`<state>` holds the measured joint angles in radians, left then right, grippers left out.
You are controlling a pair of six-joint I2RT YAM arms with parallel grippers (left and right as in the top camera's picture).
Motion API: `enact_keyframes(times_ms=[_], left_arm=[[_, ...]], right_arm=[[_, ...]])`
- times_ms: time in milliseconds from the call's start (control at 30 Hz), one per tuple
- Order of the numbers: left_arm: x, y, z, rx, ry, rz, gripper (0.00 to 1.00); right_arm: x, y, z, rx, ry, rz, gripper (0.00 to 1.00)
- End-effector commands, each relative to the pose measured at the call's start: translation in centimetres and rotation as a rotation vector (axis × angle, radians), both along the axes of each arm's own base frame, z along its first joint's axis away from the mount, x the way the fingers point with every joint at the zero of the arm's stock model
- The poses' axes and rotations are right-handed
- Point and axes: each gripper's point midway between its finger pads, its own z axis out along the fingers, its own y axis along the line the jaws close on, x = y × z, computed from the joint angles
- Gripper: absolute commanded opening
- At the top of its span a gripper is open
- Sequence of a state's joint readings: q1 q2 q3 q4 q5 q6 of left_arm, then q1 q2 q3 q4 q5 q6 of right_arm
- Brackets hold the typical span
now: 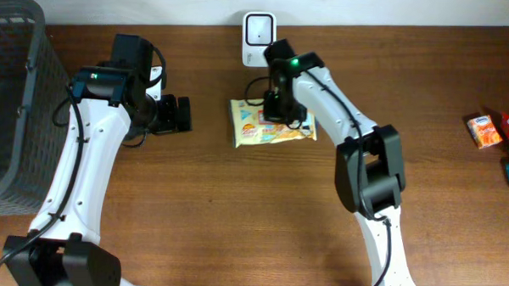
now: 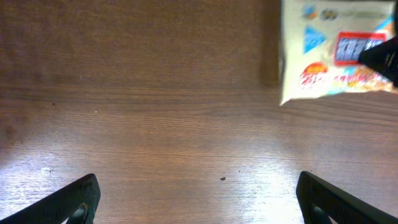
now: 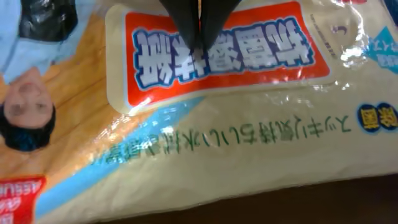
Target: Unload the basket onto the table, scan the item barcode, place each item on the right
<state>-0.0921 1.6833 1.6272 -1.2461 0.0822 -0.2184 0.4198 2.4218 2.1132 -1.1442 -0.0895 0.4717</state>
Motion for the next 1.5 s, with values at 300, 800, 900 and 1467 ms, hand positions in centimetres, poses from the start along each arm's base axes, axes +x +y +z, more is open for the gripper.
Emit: enact_keyframes(times_ms=[300, 800, 900, 1467], left_arm=[[0.1, 0.0, 0.1, -0.009, -0.001, 0.006, 0.99], [2.3, -0.3, 0.9, -0.023, -0.096, 0.004, 0.99], [3.0, -2.8, 1.7, -0.167, -0.129, -0.026, 0.99], [4.6, -16.4, -18.8, -0.405, 0.235, -0.054, 0.65]], right_arm=[[-4.5, 2.0, -3.1, -0.038, 0.129, 0.007, 0.04], [1.8, -19.7, 14.7, -0.106, -0.052, -0.335, 0.99], [1.8, -19.7, 14.7, -0.106, -0.053, -0.335, 0.99], [1.8, -19.7, 14.7, -0.106, -0.053, -0.333, 0.99]])
